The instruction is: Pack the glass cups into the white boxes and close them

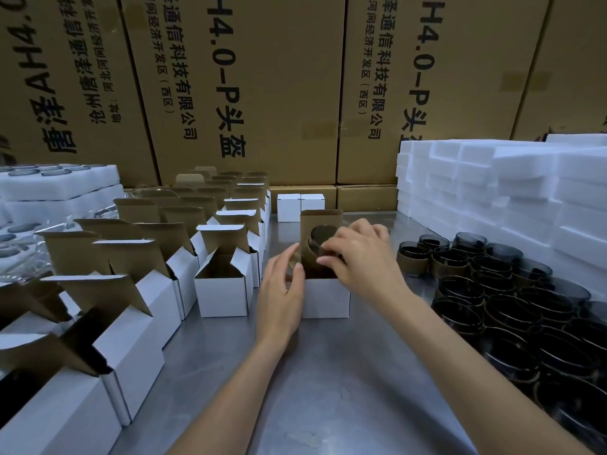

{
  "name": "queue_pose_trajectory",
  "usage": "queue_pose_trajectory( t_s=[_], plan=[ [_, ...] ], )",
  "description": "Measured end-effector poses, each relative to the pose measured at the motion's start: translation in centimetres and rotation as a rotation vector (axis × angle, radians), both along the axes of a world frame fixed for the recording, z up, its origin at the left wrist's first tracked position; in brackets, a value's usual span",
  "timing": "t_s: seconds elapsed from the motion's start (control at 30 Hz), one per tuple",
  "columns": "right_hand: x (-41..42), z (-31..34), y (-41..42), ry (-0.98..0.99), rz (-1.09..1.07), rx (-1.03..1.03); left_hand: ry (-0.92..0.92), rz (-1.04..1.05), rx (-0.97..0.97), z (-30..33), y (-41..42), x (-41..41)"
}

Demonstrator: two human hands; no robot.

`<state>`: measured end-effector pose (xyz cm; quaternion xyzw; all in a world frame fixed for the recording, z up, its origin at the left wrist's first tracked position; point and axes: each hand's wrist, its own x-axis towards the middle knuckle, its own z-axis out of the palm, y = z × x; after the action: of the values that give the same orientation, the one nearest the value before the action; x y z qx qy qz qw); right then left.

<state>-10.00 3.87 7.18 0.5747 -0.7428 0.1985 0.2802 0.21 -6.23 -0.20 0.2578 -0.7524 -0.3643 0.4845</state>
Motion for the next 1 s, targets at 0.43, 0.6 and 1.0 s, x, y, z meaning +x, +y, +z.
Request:
queue_pose_trajectory(
  t_s=[0.43,0.6,1.0],
  plan=[
    [-0.8,-1.0,-0.8,-0.183,0.054,0.075,0.017,-0.032,0.004,0.0,-0.1,-0.1],
    [-1.6,-2.3,0.0,-0.981,0.171,-0.533,0.164,-0.051,0.178,0.3,-0.1,-0.1],
    [-1.1,-5.9,-0.5,-1.556,0.41,-0.323,0.088,-0.12,0.05,0.5,0.6,0.0]
  ],
)
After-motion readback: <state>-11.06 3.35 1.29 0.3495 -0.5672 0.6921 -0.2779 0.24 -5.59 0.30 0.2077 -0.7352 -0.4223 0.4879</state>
